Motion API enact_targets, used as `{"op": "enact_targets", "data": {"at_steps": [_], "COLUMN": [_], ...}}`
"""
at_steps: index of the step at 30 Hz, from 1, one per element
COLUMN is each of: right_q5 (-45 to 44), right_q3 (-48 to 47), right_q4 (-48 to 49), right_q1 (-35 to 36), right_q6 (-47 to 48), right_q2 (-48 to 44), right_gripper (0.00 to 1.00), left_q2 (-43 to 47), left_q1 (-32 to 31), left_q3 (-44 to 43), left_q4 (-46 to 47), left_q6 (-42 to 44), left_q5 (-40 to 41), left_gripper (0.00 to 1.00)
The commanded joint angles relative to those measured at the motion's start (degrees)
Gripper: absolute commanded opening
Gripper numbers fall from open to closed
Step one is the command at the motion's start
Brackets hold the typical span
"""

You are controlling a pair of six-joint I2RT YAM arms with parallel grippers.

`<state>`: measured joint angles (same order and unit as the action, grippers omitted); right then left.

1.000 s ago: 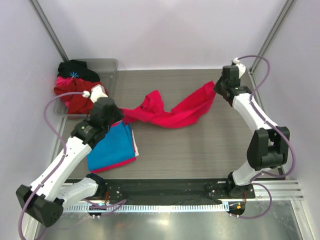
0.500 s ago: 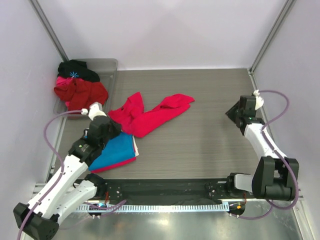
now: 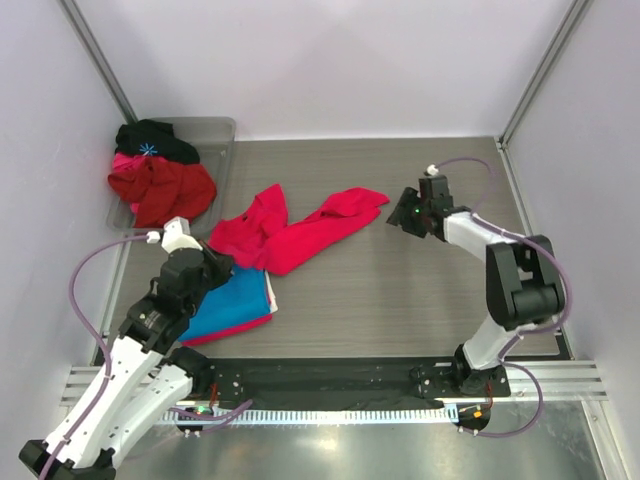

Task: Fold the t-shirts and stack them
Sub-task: Flatten the tshirt out

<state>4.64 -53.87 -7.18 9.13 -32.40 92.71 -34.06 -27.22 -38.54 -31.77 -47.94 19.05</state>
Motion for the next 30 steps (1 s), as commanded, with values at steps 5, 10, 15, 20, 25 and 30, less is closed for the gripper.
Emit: {"op": "enact_targets", "data": {"at_steps": [5, 10, 15, 20, 25, 30], "right_q5": [1.1, 1.9, 4.8, 6.6, 7.2, 5.8], "right_q3": [-12.4, -15.9, -14.8, -16.0, -17.4, -20.4], "right_q4": [2.3, 3.0, 6.6, 6.9, 6.6, 5.7], "right_q1": [7.5, 11.6, 14.8, 17.7, 20.0, 24.4], "right_q6": [-0.9, -1.1, -2.6, -0.9, -1.3, -4.1], "right_q2": [10.1, 10.9, 8.1, 8.5, 10.5, 12.1], "right_gripper": [0.57, 0.56, 0.57, 0.6, 0.61, 0.62], "left_q2": [3.9, 6.7, 10.6, 12.3, 13.6, 13.8], "left_q1": [0.2, 0.2, 0.2, 0.2, 0.2, 0.2], "left_q3": [-8.6, -14.5, -14.5, -13.2, -10.3, -6.5], "left_q4": [-5.3, -8.9, -8.9, -8.6, -8.8, -8.0], "left_q6": [1.5, 3.0, 2.9, 2.2, 1.6, 0.7], "left_q5": [3.3, 6.3, 8.5, 8.9, 7.3, 5.7], "left_gripper": [0.0, 0.0, 0.0, 0.0, 0.0, 0.0]}}
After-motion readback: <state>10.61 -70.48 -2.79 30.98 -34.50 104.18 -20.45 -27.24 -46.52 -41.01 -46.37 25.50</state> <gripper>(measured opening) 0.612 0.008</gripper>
